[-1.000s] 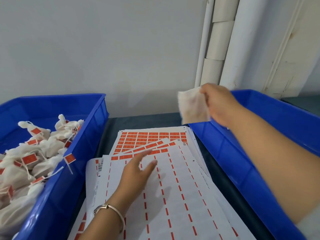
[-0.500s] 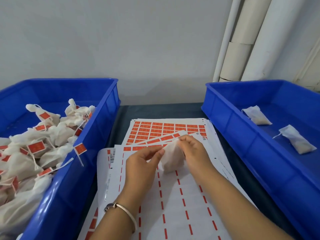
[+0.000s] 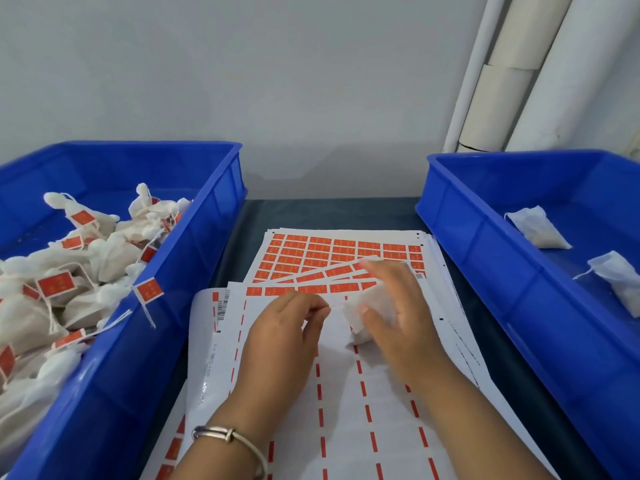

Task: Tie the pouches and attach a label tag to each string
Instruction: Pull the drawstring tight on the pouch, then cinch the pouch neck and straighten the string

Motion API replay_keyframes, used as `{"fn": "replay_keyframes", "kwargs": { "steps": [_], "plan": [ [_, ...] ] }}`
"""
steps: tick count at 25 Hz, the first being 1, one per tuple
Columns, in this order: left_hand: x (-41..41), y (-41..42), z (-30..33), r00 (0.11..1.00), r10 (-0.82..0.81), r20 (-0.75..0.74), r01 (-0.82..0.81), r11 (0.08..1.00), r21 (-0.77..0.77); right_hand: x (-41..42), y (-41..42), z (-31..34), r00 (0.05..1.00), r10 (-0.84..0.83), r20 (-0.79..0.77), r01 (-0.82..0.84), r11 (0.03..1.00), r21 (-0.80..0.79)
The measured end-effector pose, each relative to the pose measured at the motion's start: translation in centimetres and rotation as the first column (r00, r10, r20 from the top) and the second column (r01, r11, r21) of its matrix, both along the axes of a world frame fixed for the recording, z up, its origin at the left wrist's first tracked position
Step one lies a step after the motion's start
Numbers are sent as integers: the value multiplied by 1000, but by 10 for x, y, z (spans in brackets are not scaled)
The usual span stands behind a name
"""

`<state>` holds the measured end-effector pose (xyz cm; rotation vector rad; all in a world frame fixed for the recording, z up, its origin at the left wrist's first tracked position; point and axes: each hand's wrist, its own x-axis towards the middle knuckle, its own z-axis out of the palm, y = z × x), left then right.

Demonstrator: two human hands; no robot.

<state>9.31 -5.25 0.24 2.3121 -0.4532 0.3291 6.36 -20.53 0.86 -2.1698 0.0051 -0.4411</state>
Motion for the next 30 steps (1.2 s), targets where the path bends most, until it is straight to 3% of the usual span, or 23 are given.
{"fn": "replay_keyframes", "kwargs": {
  "steps": [3, 7, 16, 21, 25, 27, 30],
  "plan": [
    [-7, -3, 6, 999, -28, 33, 28, 1000, -6, 1, 7, -6, 990, 34, 137, 4, 963, -268],
    [-6, -1, 6, 997, -3, 83, 5, 1000, -16, 1, 8, -6, 984, -12, 178, 44, 984, -175],
    [7, 11, 6, 978, 181, 108, -171, 980, -98, 3, -8, 3, 998, -35, 47, 41, 991, -130],
    [9, 10, 1, 969, 237, 74, -222, 961, -162, 0, -4, 2, 950, 120, -288, -114, 993, 38],
    [16, 16, 1, 948, 317, 28, -303, 925, -230, -1, -11, 10, 840, 143, -523, -182, 983, -24],
    [20, 18, 1, 935, 355, -11, -347, 905, -248, -2, -14, 11, 816, 188, -547, -171, 982, 83],
    [20, 19, -4, 945, 296, -139, -319, 929, -190, -6, -17, 14, 859, 328, -393, -145, 892, 428]
  ]
}}
